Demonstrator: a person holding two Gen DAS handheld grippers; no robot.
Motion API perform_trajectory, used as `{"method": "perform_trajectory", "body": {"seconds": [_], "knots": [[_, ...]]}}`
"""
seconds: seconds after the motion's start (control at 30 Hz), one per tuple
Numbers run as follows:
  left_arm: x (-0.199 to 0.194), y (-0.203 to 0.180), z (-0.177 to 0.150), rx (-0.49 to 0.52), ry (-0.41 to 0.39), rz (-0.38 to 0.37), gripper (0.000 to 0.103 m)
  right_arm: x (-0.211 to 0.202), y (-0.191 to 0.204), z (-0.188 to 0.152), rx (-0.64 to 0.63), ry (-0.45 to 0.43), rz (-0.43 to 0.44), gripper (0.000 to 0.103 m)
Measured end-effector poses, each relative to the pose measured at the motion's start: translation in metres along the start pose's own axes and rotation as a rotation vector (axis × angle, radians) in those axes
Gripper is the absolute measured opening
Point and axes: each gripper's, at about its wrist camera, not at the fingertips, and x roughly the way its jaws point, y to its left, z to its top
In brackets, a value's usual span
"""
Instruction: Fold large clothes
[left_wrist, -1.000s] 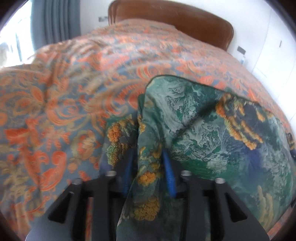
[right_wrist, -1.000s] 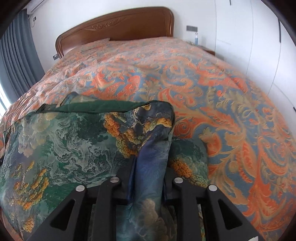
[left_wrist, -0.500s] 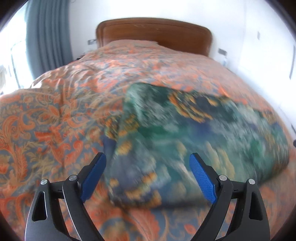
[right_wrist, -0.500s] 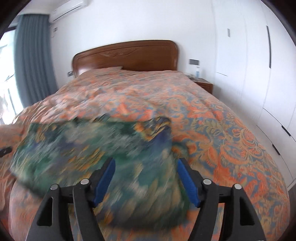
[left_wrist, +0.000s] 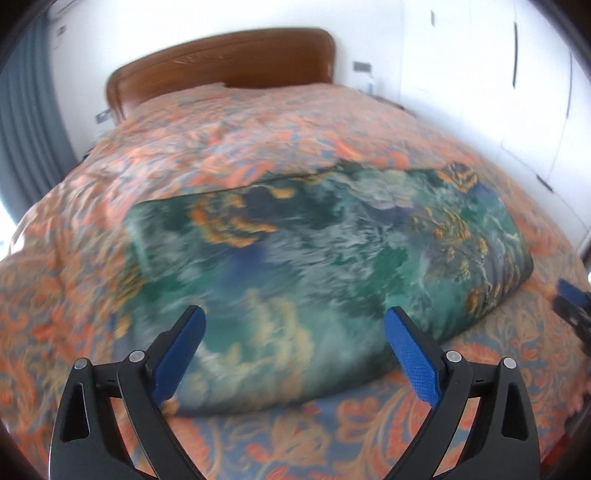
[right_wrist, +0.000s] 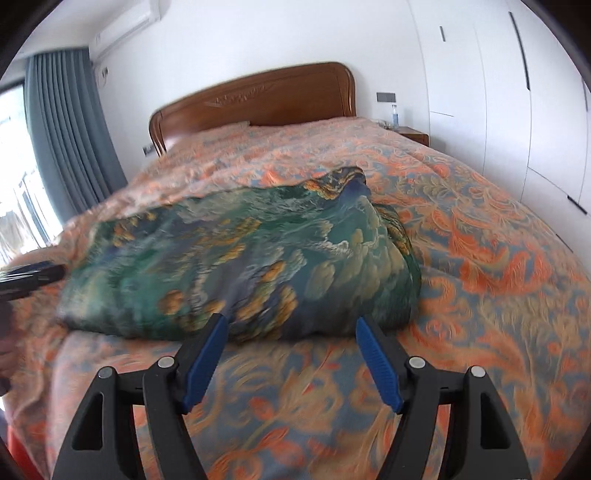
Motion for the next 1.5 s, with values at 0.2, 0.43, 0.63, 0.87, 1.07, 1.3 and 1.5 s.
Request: {"method": "perform_trajectory", "body": {"seconds": [0.2,0.43,0.63,0.87,1.07,1.3,1.5], "knots": [[0.083,-0.024,0.028,0.045,0.189,0.030,0.098,-0.043,-0.005,-0.020,0.047,-0.045,0.034,0.074],[0.144,-0.008,0.089,-0.096,0.217,0.043,0.100,-0.064,-0.031,-0.043,0.119,-0.022,0.009,0.074],[0.152,0.000,0.110,-0.135,0.205,0.059,0.098,-0.065,-0.046,-0.060,0.210,0.010,0.024,0.074],[0.117,-0.024,0.064,0.029,0.154,0.062,0.098,-0.058,-0.040,-0.060,0.205,0.013,0.049,0.074],[0.067,-0.048,0.016,0.162,0.092,0.055,0.098,-0.056,-0.027,-0.059,0.171,0.028,0.070,0.074],[0.016,-0.078,-0.011,0.271,0.046,-0.066,0.098,-0.032,-0.036,-0.031,0.208,0.044,0.114,0.074],[0.023,-0.090,0.004,0.250,0.037,-0.157,0.099,0.026,-0.078,-0.001,0.439,0.114,0.168,0.074]]}}
